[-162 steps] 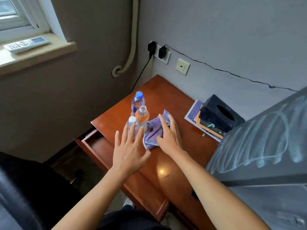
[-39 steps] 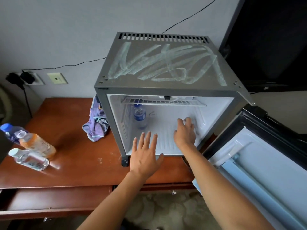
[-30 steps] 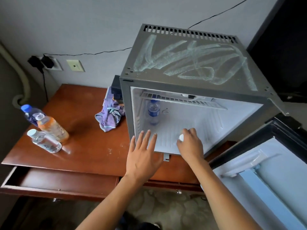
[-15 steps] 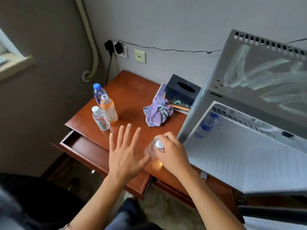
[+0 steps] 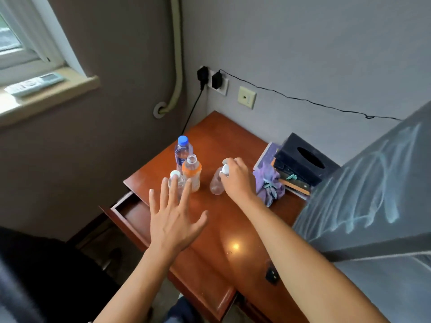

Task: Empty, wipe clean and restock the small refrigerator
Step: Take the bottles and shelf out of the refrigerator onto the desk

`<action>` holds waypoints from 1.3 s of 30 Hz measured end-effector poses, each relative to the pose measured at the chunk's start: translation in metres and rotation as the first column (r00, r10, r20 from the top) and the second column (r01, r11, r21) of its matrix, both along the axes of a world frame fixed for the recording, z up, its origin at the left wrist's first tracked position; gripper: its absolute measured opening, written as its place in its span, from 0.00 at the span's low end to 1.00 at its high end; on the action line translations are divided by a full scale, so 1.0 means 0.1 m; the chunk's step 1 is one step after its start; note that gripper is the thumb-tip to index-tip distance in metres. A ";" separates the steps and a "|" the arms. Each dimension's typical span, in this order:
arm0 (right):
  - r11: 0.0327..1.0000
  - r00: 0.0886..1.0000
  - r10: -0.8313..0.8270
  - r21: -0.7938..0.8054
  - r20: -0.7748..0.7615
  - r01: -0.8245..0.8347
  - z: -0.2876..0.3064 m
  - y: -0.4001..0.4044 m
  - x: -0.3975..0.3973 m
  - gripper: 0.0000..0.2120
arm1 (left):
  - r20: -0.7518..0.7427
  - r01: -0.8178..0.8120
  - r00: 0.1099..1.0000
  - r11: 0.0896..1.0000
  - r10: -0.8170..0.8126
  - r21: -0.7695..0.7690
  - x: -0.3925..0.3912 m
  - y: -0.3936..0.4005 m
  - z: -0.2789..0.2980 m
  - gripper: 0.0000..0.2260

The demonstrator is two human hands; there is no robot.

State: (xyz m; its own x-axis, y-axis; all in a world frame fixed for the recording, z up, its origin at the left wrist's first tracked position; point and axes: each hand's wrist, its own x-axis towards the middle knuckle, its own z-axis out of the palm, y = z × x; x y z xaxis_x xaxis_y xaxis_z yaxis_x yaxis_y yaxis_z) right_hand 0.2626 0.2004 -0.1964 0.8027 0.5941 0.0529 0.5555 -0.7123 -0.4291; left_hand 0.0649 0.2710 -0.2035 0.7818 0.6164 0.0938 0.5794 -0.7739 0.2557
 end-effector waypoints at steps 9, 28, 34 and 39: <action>0.983 0.993 0.114 -0.147 0.011 -0.111 -0.18 0.85 0.49 0.16 | 0.027 -0.030 0.999 0.999 0.030 -0.019 0.24 0.53 -0.08 0.38; 0.982 0.989 0.062 -0.184 0.134 -0.037 -0.19 0.52 0.15 0.27 | 0.018 0.035 0.999 0.999 -0.036 0.029 0.25 0.53 0.00 0.38; 0.999 0.972 0.032 -0.042 0.233 -0.023 -0.04 -0.22 -0.46 0.31 | 0.005 0.112 0.994 0.993 -0.112 0.030 0.15 0.09 0.13 0.39; 0.998 0.973 -0.062 0.026 0.221 0.058 -0.04 -0.90 -0.99 0.30 | 0.038 0.183 0.982 0.982 -0.185 0.042 -0.03 -0.49 0.12 0.36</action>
State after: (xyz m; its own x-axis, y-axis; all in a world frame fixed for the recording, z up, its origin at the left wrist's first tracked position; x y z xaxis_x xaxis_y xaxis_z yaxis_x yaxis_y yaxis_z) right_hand 0.1633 0.1102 -0.2002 0.8037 0.5425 0.2446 0.5950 -0.7397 -0.3144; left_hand 0.0617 0.2216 -0.1914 0.8765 0.4579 0.1488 0.4159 -0.8758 0.2450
